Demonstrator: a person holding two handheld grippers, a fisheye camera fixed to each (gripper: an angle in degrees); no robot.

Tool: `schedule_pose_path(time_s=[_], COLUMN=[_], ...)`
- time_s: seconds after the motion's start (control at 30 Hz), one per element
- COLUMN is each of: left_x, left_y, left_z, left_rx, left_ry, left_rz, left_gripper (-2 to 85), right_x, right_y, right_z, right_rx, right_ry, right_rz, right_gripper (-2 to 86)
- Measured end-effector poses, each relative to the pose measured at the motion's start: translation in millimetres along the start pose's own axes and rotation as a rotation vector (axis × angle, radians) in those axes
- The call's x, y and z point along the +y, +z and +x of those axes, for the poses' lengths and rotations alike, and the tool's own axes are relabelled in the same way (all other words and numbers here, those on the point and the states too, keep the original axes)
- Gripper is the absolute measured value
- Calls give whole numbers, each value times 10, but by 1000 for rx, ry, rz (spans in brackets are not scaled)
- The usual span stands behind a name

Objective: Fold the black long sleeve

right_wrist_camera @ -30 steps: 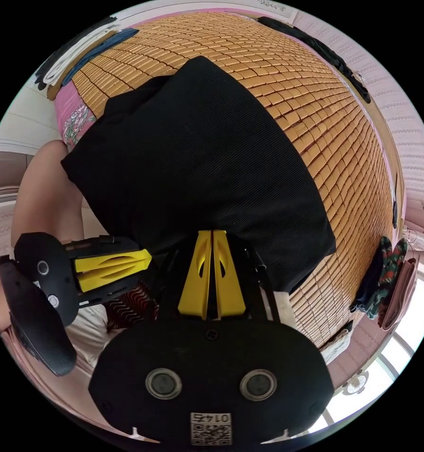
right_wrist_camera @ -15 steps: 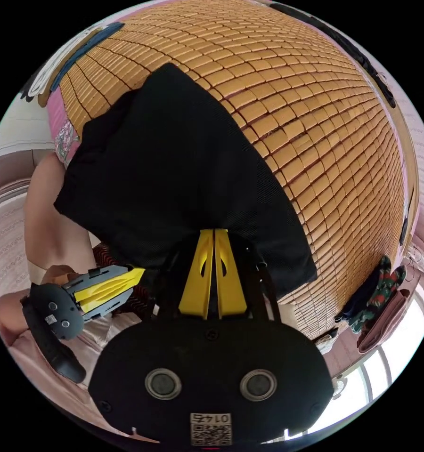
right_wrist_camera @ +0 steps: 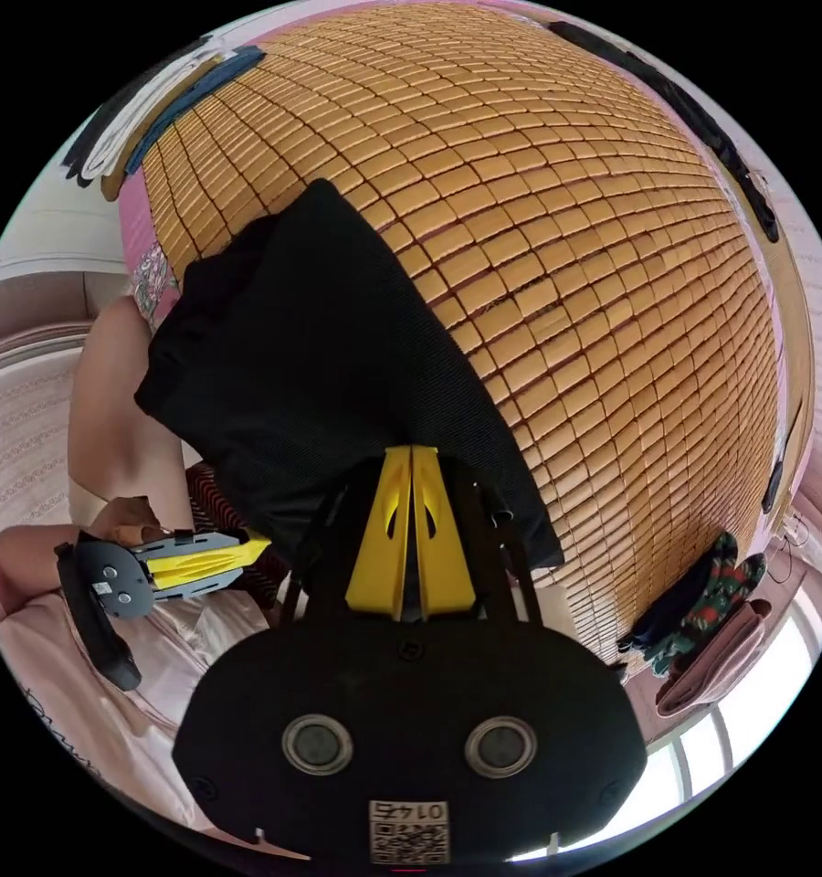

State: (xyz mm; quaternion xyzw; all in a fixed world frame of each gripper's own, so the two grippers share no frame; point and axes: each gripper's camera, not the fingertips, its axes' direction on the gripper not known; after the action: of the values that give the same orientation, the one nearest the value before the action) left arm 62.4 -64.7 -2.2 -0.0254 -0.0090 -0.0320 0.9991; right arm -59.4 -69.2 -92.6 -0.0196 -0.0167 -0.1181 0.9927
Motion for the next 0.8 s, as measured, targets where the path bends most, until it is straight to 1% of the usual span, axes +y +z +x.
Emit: schedule_pose_path(time_s=[0.07, 0.13, 0.2, 0.3, 0.43, 0.57, 0.63, 0.67, 0.7, 0.73, 0.8], left_x=[-19, -26, -31, -6, 20, 30, 66, 109, 159, 183, 248], left_y=[117, 179, 291, 304, 293, 262, 171, 74, -33, -87, -271], left_z=[48, 57, 71, 84, 112, 161, 185, 211, 244, 261, 326], left_rx=[-27, -10, 24, 42, 42, 36, 38, 52, 74, 83, 86], left_ry=[26, 23, 33, 37, 35, 25, 24, 36, 54, 60, 65], left_rz=[-53, -64, -101, -65, -48, -48, -32, -5, 34, 57, 138], left_gripper=[-9, -9, -9, -10, -10, -9, -9, -8, -7, -7, -3], right_x=[-112, -216, -290, -410, -444, -260, -62, 134, 385, 532, 1226], right_y=[84, 315, 508, 670, 893, 1152, 1224, 1230, 1217, 1214, 1304], right_z=[87, 102, 121, 228, 383, 432, 506, 604, 744, 821, 1072], right_rx=[-13, 29, 44, 17, -21, 14, -9, -51, -114, -146, -242], right_ry=[33, 30, 59, 70, 114, 59, -23, -49, -30, -6, 124], right_rz=[-11, -73, -69, -137, -152, -57, 37, 121, 215, 263, 425], right_gripper=[-10, -10, -10, -10, -10, -10, -9, -9, -9, -8, -4])
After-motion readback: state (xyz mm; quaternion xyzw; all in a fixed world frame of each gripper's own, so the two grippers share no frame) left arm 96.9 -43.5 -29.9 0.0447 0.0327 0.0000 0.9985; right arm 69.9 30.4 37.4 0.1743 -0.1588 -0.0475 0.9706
